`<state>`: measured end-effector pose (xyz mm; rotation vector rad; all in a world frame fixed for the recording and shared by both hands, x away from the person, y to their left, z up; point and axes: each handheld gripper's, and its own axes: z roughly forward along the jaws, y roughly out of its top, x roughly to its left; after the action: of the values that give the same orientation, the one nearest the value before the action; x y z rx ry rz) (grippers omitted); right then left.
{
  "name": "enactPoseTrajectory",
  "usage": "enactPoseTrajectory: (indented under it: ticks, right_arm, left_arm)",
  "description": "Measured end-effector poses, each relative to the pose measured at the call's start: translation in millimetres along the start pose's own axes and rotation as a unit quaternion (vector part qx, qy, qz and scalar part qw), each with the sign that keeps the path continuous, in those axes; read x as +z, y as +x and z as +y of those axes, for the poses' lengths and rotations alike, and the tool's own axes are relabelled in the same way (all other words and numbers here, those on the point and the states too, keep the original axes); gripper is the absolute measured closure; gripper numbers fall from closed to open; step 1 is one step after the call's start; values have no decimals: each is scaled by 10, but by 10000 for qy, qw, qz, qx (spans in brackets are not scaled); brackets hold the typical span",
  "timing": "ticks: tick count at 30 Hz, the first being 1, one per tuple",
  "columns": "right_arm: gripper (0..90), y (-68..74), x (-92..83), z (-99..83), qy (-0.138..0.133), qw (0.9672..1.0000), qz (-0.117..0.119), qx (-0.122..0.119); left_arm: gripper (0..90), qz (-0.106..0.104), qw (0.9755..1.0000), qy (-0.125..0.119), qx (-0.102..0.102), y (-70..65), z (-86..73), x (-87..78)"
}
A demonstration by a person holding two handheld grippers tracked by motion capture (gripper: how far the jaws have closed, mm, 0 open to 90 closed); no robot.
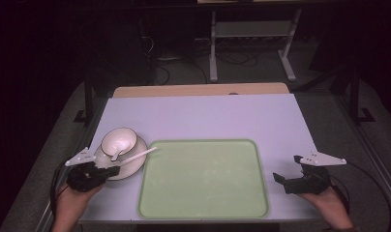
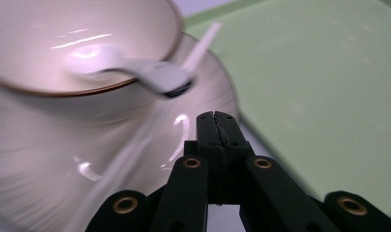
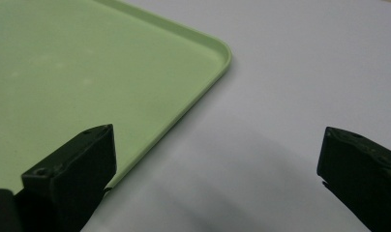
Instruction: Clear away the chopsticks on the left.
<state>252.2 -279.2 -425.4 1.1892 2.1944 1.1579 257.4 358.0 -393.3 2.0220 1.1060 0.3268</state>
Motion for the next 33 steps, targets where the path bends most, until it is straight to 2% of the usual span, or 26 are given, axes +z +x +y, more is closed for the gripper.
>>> enactPoseTrajectory:
  ticks: [3, 4, 5, 7, 10, 15, 18, 24, 33]
  right_arm:
    - [0, -4, 0, -1, -1, 10000, 1, -7]
    - [0, -3, 0, -1, -1, 10000, 6, -6]
    - [0, -3, 0, -1, -1, 10000, 6, -6]
    - [0, -2, 1, -1, 5, 10000, 4, -8]
    - [0, 1, 5, 0, 13, 10000, 2, -5]
    - [0, 4, 7, 1, 13, 10000, 3, -14]
    - [0, -4, 6, -1, 15, 10000, 3, -6]
    - [0, -6, 6, -2, 13, 10000, 1, -4]
    - [0, -4, 5, -3, 22, 10000, -1, -10]
  left_arm:
    - [899, 242, 9995, -85, -178, 149, -61, -137]
    - [899, 402, 9987, -135, -285, 248, -112, -216]
    - [899, 402, 9987, -135, -285, 248, -112, -216]
    - [899, 525, 9977, -161, -407, 340, -171, -270]
    - [899, 694, 9964, -65, -482, 423, -237, -281]
    - [899, 866, 9948, 2, -543, 528, -288, -261]
    - [899, 958, 9935, 140, -596, 581, -330, -245]
    - [899, 951, 9931, 236, -641, 597, -357, -226]
    - [899, 834, 9939, 394, -609, 520, -374, -207]
